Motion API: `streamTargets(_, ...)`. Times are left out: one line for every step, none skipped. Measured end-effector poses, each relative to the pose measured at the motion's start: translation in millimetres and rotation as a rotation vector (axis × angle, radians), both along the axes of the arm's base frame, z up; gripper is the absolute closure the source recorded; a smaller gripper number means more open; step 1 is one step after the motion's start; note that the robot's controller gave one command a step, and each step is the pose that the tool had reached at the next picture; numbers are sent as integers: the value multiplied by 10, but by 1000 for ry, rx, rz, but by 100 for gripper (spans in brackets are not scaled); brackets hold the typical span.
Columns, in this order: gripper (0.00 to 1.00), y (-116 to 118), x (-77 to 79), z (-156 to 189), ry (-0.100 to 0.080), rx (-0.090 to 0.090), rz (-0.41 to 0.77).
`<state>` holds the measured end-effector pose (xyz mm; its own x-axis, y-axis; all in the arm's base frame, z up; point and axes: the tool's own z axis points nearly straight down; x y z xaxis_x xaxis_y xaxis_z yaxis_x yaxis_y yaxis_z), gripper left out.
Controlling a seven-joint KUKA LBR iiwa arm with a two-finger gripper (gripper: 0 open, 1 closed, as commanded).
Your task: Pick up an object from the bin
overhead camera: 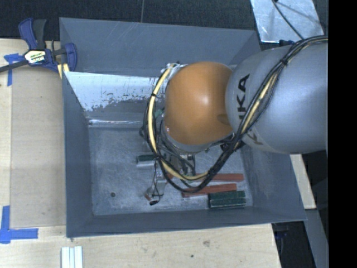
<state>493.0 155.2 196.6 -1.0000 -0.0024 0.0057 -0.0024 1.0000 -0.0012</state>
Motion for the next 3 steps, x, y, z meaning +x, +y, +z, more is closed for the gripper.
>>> streamTargets(0,-616,496,-1267,-7,3,228)
streamTargets(0,-515,162,-1244,-12,2,299)
streamTargets(100,-512,166,-1232,-12,4,298)
